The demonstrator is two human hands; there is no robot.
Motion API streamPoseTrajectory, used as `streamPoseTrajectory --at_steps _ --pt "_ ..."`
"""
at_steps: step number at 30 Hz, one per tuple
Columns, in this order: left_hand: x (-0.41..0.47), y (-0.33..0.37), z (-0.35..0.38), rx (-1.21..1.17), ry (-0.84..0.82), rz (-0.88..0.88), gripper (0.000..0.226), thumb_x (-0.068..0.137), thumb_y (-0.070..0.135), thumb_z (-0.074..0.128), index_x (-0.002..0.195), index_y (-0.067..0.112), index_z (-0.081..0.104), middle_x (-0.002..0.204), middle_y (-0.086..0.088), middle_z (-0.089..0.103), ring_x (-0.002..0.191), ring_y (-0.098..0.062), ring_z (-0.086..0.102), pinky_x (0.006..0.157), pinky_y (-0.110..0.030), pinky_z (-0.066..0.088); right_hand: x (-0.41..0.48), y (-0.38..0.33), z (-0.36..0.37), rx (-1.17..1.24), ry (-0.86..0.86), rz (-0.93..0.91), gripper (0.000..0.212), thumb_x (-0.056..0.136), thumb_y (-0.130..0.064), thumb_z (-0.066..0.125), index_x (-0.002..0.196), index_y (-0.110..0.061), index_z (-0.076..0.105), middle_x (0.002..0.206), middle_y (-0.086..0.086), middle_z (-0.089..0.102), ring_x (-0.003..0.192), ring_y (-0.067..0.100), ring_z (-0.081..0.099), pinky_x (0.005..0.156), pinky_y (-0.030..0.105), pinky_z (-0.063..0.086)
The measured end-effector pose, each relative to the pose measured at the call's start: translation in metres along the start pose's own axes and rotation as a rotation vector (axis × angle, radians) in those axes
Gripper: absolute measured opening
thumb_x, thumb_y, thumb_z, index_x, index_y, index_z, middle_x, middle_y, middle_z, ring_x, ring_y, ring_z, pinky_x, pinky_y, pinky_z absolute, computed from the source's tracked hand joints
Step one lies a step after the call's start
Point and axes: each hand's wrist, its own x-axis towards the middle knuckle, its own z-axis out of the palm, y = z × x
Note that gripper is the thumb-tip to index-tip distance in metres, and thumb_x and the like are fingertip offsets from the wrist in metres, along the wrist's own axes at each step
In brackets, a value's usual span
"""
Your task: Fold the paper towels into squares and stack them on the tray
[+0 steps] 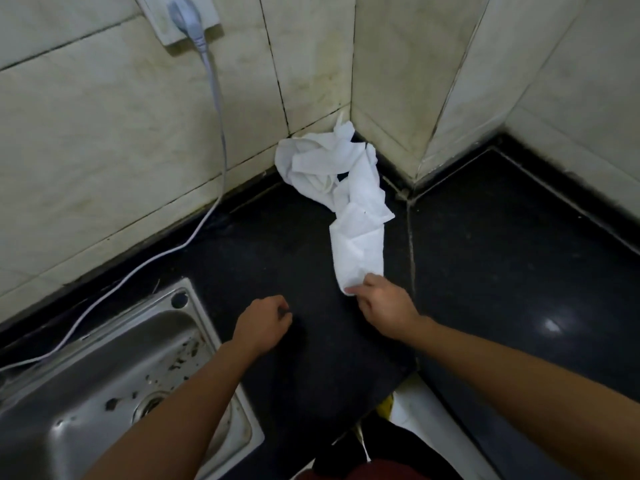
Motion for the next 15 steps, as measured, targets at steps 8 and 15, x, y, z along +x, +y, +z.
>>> streamPoseTrajectory --at_steps 8,15 --pt "-0.001 0.000 0.024 -0.036 -0.034 -0.052 0.015 0.087 0.026 0.059 0.097 0.018 0.066 0.091 -0.001 0.069 0.085 -0.020 0.065 0.077 -0.037 0.054 -0.055 0.008 0.046 -0.149 -0.347 -0.111 0.041 0.099 -0.026 0.041 0.138 -0.033 0.048 0.122 0.008 0.049 0.110 0.027 0.049 0.085 0.036 0.044" --pt "0.017 0.022 0.042 0.038 0.036 0.126 0.028 0.091 0.012 0.051 0.116 0.017 0.060 0.123 -0.001 0.054 0.104 -0.020 0.055 0.083 -0.037 0.051 -0.039 0.024 0.030 -0.071 -0.135 -0.024 0.034 0.095 -0.041 0.051 0.121 -0.022 0.062 0.113 0.002 0.057 0.105 0.022 0.056 0.075 0.036 0.049"
